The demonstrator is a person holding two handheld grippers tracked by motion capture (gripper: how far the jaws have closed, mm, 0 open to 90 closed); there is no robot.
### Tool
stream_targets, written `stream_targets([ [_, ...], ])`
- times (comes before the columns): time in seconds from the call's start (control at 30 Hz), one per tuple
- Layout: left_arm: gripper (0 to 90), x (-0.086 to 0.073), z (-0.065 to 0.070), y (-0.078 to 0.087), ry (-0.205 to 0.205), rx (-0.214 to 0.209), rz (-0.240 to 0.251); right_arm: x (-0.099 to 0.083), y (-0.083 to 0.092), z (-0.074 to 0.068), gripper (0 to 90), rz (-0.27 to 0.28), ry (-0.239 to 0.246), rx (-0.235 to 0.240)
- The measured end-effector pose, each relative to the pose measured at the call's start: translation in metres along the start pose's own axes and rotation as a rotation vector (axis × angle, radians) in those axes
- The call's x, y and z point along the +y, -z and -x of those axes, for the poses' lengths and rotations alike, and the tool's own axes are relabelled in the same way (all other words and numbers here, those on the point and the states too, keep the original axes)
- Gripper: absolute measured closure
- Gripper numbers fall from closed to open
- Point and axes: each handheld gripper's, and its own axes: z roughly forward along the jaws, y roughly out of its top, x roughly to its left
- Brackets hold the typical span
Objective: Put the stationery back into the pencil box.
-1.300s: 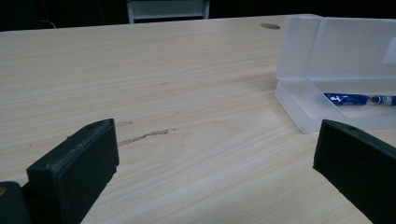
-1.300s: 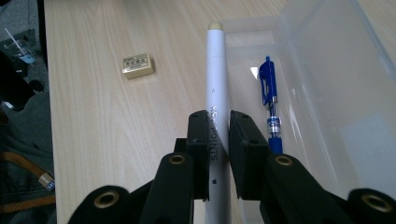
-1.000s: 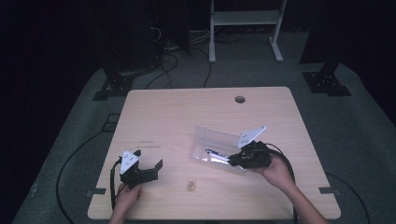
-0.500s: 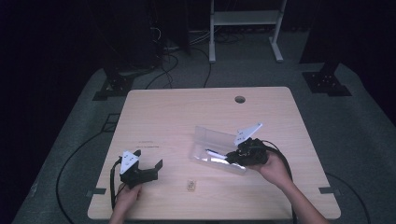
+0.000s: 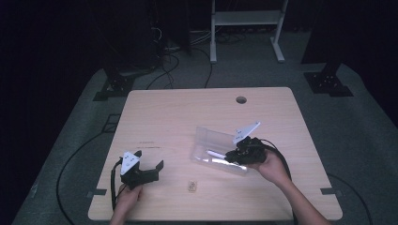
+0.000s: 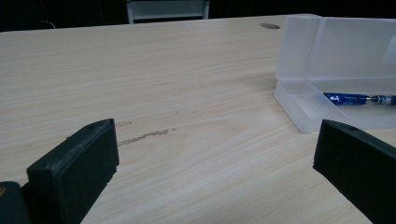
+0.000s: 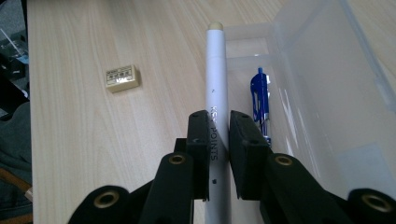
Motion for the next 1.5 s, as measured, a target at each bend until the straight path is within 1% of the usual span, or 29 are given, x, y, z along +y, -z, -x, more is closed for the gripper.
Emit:
stream_targets([
  [0.2,0.0,0.000,0.000,0.000,0.002,-0.001,-0.001,0.000,-0.006,0.006,78.2,-0.009,0.001,-0.002],
  [0.23,0.0,0.000,0.000,0.000,0.002,-0.001,-0.001,0.000,-0.009,0.007,78.3,-0.018,-0.011,-0.005],
  [0.4,0.0,0.000,0.000,0.000,0.002,-0.001,-0.001,0.000,-0.013,0.011,78.3,-0.024,-0.019,-0.003],
  [0.53,0.0,0.000,0.000,0.000,0.002,-0.001,-0.001,0.000,-0.017,0.013,78.3,-0.031,-0.034,-0.001],
  [0.57,0.0,0.000,0.000,0.000,0.002,-0.001,-0.001,-0.001,-0.018,0.014,78.3,-0.032,-0.025,-0.003],
  [0.6,0.0,0.000,0.000,0.000,0.002,-0.001,-0.001,-0.001,-0.019,0.014,78.2,-0.032,-0.032,0.001],
  [0.67,0.0,0.000,0.000,0.000,0.002,-0.001,-0.001,-0.001,-0.021,0.016,78.3,-0.037,-0.026,0.000],
  [0.7,0.0,0.000,0.000,0.000,0.002,-0.001,0.000,-0.001,-0.022,0.016,78.3,-0.038,-0.038,0.000],
  [0.9,0.0,0.000,0.000,0.000,0.003,-0.001,-0.002,-0.001,-0.026,0.019,78.2,-0.044,-0.043,0.003],
  [0.97,0.0,0.000,0.000,0.000,0.001,-0.001,-0.003,-0.001,-0.027,0.021,78.2,-0.048,-0.035,0.002],
  [1.3,0.0,0.000,0.000,0.000,0.001,-0.001,-0.003,-0.003,-0.038,0.026,78.2,-0.054,-0.056,0.009],
  [1.5,0.0,0.000,0.000,0.001,0.003,-0.002,-0.004,-0.004,-0.045,0.029,78.2,-0.069,-0.061,0.008],
])
